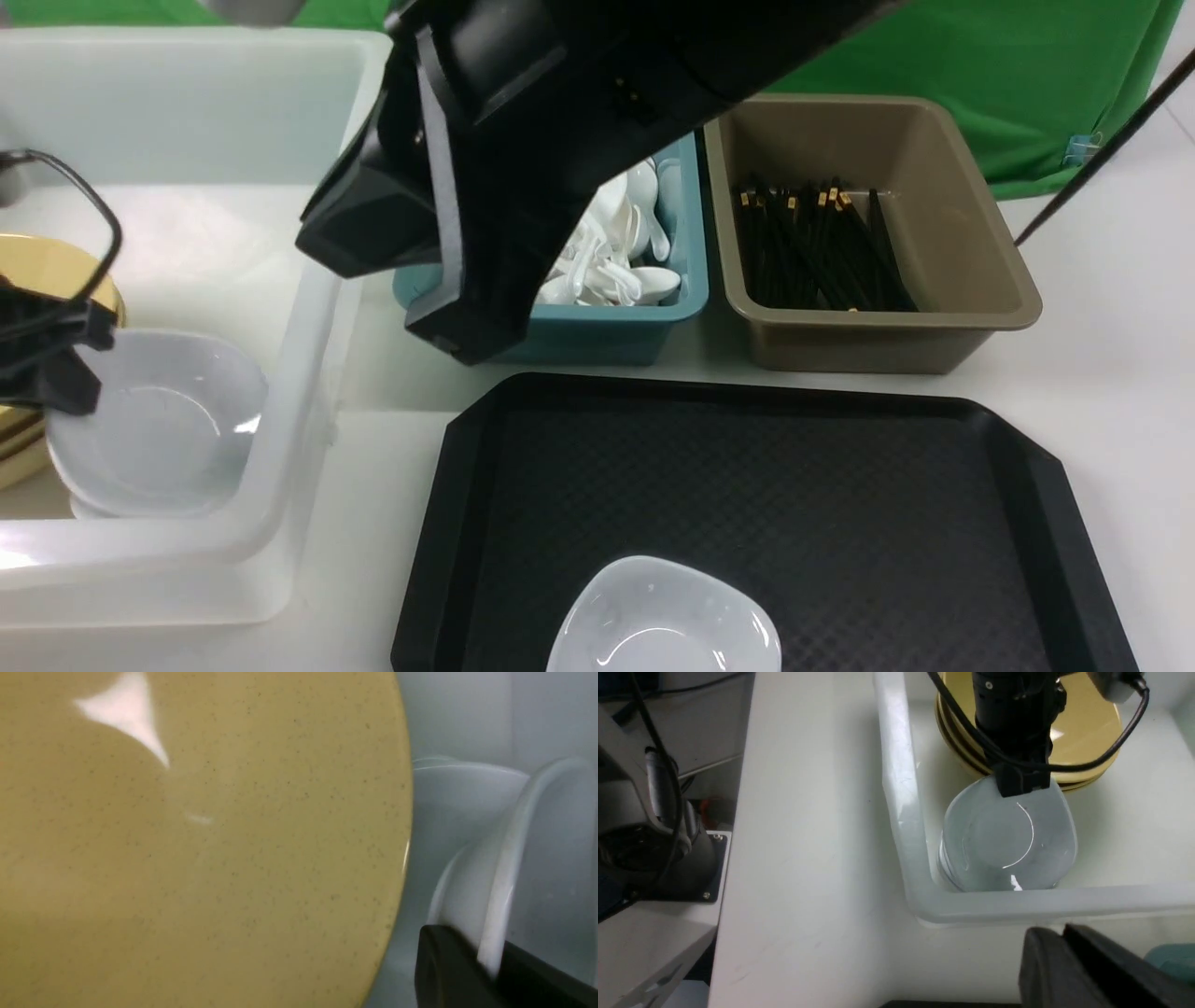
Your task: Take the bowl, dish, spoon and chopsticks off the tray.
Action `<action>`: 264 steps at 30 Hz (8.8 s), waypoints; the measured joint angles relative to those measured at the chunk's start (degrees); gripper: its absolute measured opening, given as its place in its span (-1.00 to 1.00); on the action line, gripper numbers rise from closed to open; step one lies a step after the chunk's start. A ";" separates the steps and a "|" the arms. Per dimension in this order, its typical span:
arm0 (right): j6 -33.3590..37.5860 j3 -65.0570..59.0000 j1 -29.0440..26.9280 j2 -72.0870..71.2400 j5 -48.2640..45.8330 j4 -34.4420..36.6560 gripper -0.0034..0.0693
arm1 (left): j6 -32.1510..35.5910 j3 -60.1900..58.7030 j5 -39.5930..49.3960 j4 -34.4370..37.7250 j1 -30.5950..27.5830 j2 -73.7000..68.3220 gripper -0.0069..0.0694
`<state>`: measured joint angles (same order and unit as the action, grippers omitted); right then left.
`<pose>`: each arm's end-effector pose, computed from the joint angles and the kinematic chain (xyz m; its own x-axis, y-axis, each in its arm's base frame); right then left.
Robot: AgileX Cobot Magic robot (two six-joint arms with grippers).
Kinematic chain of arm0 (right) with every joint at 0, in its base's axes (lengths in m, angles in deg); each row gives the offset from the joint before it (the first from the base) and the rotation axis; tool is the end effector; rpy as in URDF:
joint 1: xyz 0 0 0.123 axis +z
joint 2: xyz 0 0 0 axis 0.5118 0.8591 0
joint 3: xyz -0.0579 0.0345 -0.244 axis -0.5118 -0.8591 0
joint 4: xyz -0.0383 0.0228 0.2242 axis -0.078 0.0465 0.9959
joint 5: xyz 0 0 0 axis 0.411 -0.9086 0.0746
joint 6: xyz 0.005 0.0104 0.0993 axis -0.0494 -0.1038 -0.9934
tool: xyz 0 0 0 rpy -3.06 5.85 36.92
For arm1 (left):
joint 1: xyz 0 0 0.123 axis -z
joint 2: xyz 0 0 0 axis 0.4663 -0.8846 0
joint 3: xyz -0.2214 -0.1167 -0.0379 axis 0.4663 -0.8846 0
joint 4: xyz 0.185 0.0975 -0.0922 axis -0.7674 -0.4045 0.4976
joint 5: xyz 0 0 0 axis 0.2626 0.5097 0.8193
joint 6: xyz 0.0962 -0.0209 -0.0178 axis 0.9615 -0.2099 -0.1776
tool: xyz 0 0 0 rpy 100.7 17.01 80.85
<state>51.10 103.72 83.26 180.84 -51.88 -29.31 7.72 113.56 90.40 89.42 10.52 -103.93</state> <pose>0.1840 0.3017 0.4010 0.0286 -0.5924 -0.8052 -0.9901 0.0941 -0.1044 0.2774 0.0613 0.2297 -0.9005 -0.0783 -0.4277 -0.0212 0.9904 -0.1367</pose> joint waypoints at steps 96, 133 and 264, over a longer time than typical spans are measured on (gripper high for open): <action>-12.92 18.25 2.50 14.65 -8.76 -10.64 -0.77 | -8.48 8.38 9.91 -1.63 -3.66 0.49 -0.80; -16.00 18.79 2.76 12.53 -9.80 -14.19 -0.76 | -7.46 8.82 1.41 -8.30 -0.57 -5.64 -0.83; -50.50 -88.21 -13.85 -97.59 59.20 -44.46 -0.26 | -19.27 -61.75 -35.55 -14.85 17.63 86.47 -0.83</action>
<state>0.60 15.51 69.41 83.25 7.32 -73.77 -11.55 51.81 54.85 74.56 28.15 -17.46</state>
